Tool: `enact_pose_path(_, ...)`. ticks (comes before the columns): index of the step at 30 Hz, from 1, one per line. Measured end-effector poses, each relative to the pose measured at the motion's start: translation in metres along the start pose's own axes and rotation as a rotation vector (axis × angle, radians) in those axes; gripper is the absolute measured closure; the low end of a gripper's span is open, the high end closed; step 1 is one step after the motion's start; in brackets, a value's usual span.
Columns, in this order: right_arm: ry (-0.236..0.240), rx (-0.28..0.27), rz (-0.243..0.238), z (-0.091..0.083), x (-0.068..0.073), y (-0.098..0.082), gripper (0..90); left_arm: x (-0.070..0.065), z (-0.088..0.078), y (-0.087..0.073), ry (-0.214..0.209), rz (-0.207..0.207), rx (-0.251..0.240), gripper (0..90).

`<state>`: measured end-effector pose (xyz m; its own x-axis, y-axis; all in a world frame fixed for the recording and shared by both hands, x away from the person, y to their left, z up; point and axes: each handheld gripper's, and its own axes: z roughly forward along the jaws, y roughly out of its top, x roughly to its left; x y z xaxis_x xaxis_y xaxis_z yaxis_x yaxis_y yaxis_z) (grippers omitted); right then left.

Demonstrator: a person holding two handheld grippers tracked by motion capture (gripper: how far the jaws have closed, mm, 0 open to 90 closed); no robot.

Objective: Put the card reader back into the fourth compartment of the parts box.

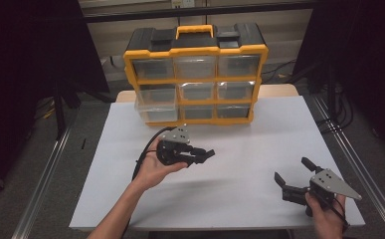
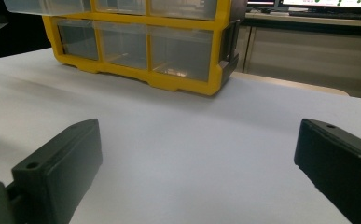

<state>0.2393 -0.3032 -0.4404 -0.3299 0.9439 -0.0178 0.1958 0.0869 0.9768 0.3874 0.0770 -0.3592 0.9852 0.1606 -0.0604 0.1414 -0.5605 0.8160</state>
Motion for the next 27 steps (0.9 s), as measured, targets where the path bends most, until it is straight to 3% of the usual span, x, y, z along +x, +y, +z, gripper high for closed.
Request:
enact_pose_path(10, 0.009, -0.004, 0.001, -0.001, 0.0, 0.0, 0.9, -0.002, -0.017, 0.007, 0.025, 0.007, -0.027, 73.7)
enact_pose_path(19, 0.007, -0.005, 0.002, -0.001, 0.0, 0.0, 0.9, 0.004, -0.032, 0.004, 0.095, -0.019, -0.027, 73.7)
enact_pose_path(27, 0.01, -0.009, 0.005, -0.001, 0.0, 0.001, 0.8, 0.006, -0.054, 0.006, 0.139, -0.031, -0.067, 73.8)
